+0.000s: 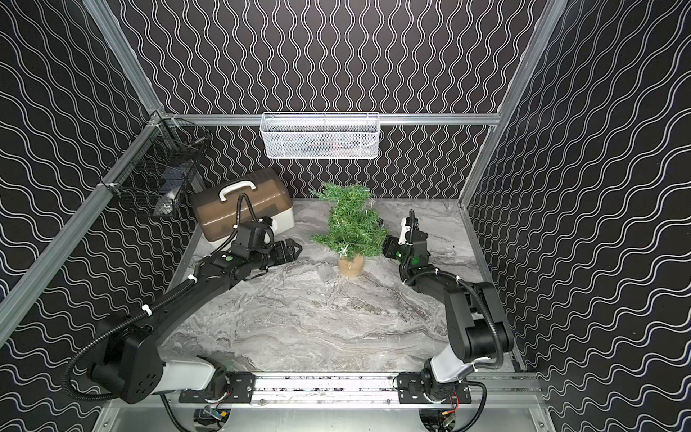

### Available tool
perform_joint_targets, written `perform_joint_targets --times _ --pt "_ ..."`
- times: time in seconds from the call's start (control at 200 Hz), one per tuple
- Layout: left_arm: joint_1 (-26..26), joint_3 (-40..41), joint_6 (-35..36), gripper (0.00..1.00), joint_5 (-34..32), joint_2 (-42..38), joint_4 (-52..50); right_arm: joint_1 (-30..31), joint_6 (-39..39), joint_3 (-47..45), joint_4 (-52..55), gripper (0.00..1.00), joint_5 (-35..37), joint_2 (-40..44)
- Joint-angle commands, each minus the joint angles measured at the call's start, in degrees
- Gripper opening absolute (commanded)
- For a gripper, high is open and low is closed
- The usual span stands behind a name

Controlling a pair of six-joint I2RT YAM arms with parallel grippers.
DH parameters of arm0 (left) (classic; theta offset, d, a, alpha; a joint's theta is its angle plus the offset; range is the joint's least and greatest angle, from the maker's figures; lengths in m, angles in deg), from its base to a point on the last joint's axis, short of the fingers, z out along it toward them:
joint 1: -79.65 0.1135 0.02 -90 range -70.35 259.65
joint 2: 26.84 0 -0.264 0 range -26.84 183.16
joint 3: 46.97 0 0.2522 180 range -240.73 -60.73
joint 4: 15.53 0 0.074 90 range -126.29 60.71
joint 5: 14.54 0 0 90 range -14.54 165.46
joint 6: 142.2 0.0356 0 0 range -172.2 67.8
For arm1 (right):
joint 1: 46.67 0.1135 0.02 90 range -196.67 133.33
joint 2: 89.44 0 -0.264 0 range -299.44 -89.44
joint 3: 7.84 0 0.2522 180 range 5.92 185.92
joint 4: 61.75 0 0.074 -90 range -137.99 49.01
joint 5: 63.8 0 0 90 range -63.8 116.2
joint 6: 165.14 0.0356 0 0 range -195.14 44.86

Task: Remove string lights from the small christmas tree
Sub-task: Pick up the light string from the Christmas tree.

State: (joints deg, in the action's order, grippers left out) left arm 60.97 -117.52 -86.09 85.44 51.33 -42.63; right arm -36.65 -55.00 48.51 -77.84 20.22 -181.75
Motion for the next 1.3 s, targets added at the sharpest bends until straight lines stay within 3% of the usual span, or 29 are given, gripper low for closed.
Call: perform_joint_targets --times 0.0,0.3,0.595,0.901,1.181,1.291 --pt "0.0 -0.9 1.3 0.85 -0.9 -0.5 -0.2 0.3 1.2 0.3 -7.3 0.53 3.3 -1.0" --pt "0.0 -1.5 1.6 0.85 -0.8 0.2 0.2 1.1 -0.2 -1.5 -4.4 0.00 8.7 5.0" --pt "0.0 -2.3 1.9 0.85 -0.7 0.4 0.0 1.1 0.2 5.9 10.2 0.00 18.0 8.6" --pt "0.0 -1.9 1.6 0.85 -0.7 -0.4 0.1 1.1 1.5 20.7 18.4 0.00 21.4 3.6" --pt "0.0 -1.1 1.6 0.85 -0.9 -1.2 0.0 2.2 1.0 23.5 18.7 0.00 21.1 6.9" --pt "0.0 -0.8 1.5 0.85 -0.9 -1.3 0.2 2.2 1.2 20.7 19.4 0.00 20.8 7.8"
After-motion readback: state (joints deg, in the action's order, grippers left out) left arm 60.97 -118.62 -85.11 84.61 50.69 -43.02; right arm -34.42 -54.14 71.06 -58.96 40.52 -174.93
